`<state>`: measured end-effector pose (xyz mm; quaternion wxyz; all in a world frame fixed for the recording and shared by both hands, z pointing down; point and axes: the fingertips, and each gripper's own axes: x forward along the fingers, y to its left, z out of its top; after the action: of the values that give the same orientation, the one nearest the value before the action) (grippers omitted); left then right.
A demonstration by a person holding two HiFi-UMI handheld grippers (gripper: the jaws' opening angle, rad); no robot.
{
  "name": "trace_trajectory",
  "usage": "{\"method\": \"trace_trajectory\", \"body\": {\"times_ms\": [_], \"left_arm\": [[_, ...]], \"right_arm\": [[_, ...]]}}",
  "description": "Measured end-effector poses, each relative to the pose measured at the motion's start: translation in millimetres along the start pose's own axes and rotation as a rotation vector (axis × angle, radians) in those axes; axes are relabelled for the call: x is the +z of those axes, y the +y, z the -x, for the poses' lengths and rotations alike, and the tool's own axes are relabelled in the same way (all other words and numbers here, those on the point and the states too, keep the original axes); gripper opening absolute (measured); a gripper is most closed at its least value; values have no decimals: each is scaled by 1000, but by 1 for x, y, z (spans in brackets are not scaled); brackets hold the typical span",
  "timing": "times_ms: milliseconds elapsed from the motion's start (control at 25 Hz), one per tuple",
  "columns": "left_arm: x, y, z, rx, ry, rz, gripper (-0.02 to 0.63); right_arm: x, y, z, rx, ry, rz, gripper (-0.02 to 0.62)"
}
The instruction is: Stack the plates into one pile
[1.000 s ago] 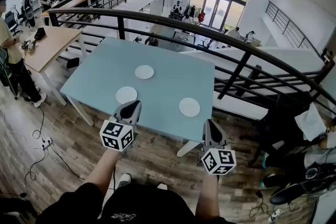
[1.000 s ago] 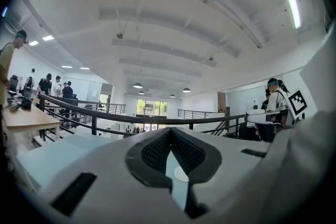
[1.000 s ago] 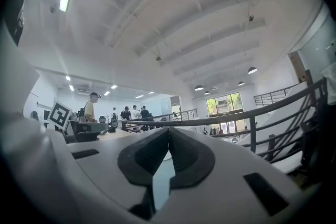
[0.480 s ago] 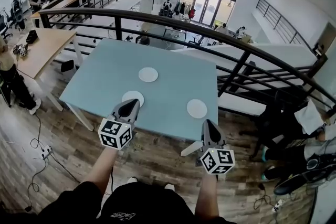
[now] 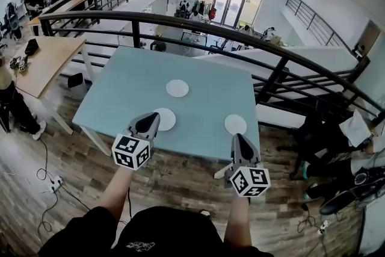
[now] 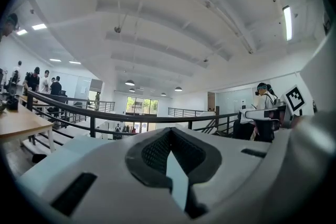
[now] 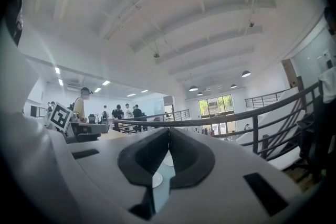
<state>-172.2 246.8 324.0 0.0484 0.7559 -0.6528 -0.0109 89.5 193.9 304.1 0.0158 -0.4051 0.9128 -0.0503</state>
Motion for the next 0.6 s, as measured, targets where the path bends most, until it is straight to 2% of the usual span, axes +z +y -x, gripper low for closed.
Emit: {"method": "trace_trajectory", "body": {"times_ms": [320,600], "left_arm": [[-5,43,22,17,-4,37,8],[-13,66,29,39,7,56,9]], "right_arm": [[-4,37,-14,-8,7,7,7],[-7,51,-30,5,30,11,8]]}}
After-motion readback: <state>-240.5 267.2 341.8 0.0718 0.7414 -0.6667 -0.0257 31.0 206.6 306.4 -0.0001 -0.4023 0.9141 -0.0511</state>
